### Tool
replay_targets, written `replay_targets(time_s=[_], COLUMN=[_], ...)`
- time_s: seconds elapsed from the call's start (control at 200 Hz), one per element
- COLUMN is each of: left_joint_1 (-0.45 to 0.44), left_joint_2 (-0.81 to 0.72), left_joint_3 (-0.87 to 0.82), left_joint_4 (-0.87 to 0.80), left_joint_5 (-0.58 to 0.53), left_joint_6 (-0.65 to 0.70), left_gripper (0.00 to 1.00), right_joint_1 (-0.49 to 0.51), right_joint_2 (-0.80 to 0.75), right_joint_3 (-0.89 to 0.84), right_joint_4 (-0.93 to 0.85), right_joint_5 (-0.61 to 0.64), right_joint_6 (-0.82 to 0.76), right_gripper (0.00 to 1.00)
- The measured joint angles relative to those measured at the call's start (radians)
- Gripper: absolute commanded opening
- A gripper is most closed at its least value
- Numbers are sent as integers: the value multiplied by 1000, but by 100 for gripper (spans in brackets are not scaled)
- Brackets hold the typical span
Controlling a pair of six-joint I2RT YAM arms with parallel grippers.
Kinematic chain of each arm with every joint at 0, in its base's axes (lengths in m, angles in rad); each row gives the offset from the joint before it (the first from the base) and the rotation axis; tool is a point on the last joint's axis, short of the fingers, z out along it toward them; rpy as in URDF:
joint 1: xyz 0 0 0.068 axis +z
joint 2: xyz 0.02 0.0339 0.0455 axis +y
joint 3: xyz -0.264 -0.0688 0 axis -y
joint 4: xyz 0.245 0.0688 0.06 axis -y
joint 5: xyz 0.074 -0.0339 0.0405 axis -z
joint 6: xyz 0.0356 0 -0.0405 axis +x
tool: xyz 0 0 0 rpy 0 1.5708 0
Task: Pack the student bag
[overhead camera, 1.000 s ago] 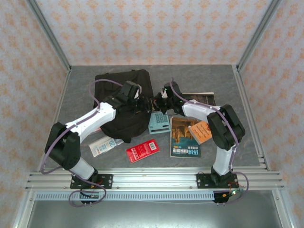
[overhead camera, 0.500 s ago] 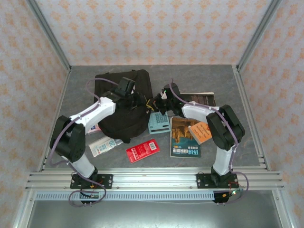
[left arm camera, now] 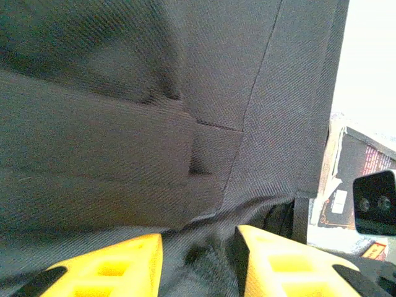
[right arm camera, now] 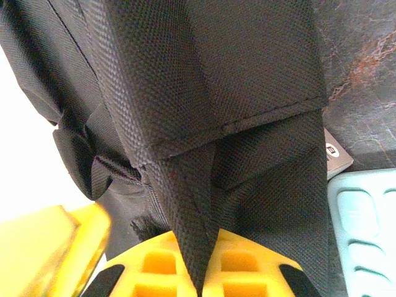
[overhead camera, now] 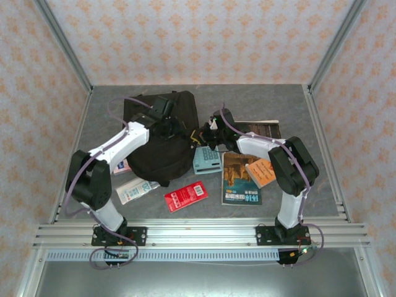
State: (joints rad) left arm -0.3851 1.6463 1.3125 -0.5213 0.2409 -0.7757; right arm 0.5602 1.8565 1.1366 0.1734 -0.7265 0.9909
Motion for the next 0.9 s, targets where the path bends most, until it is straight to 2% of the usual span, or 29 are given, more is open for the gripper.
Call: replay_targets(time_s=[0.13,0.295,0.47,0.721,0.901], left_joint_1=[0,-1,-19,-47,-47], left_joint_2=[-63,-96,-73,-20,2], left_joint_3=[19,-27,-93,-93,-93], left_joint_4=[-36,-4,35,108,141], left_joint_5=[0,89,169,204,224], left_joint_6=[10,-47,-144,-214,-248], left_gripper=[40,39,37,35,28], right_joint_1=[0,0,0,-1,-6], right_joint_2=[0,0,0,0,0], right_joint_3=[0,0,0,-4,-19], right_joint_4=[1,1,10,36,47], right_joint_5=[-2,-4,-7,-7,1], right_joint_6=[0,0,4,31,59], right_gripper=[0,0,0,0,0])
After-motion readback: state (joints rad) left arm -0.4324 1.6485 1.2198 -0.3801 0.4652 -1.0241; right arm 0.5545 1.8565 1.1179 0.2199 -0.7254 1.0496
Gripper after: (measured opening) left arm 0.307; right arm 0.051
